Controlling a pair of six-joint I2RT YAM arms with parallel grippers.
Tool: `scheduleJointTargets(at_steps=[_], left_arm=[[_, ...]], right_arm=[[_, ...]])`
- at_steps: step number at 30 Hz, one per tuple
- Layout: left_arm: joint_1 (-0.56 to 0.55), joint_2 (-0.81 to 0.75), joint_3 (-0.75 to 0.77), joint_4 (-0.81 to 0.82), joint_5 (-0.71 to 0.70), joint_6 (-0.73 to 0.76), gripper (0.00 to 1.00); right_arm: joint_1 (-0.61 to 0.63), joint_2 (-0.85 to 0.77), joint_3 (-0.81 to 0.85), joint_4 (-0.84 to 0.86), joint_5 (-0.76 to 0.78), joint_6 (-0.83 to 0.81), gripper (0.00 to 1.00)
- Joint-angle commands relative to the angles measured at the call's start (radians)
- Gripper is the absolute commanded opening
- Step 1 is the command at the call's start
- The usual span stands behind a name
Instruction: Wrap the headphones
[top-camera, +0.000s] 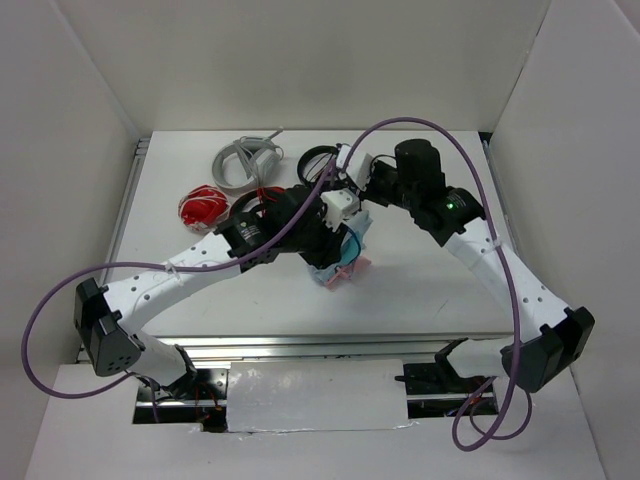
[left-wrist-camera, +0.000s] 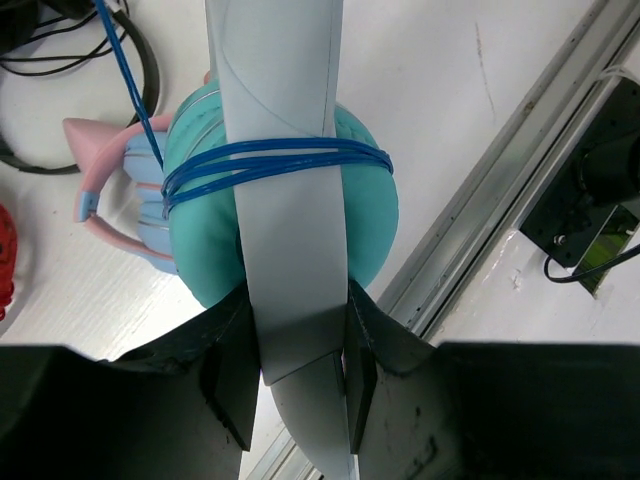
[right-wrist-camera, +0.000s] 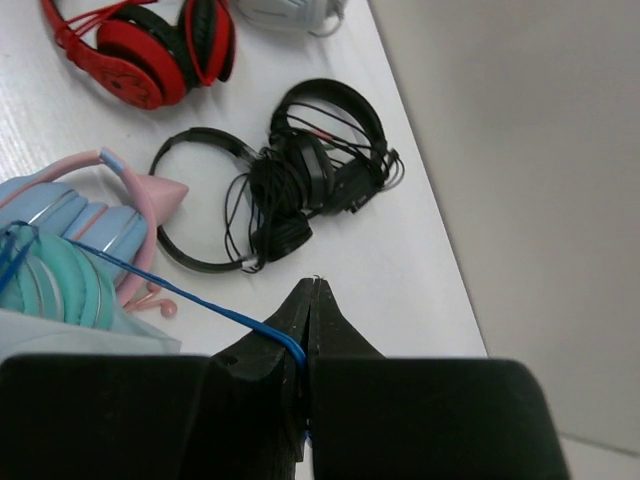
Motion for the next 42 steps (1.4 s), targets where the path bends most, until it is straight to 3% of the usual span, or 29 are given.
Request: scheduleJointTargets(at_steps=[1, 5, 11, 19, 28, 39, 42], left_arm=[[0.038, 0.008, 0.07, 0.022, -0.151, -0.128, 0.0], [0.054, 0.044, 0.113, -0.024, -0.232, -0.144, 0.0], [0.104, 0.035, 0.072, 0.02, -0.203, -0.177, 0.0], [0.175, 0.011, 0.027, 0.072, -0.07, -0.171, 0.0], [0.195, -0.04, -0.048, 0.133, -0.021, -0.171, 0.0], [0.199, -0.043, -0.05, 0.14, -0.002, -0.171, 0.0], [0.201, -0.04, -0.034, 0.127, -0.021, -0.171, 0.0]], right_arm=[[0.098, -0.086, -0.001, 0.001, 0.075, 0.049, 0.0], [0.173, -0.094, 0.009, -0.004, 0.187, 0.126, 0.0], [0.281, -0.113, -0.011, 0.037, 0.303, 0.262, 0.04], [0.325, -0.191, -0.169, 0.318, 0.234, 0.45, 0.0], [0.226, -0.269, -0.238, 0.477, 0.114, 0.628, 0.0], [0.218, -0.214, -0.143, 0.377, 0.007, 0.563, 0.0], [0.255, -0.185, -0.123, 0.326, 0.069, 0.551, 0.0]])
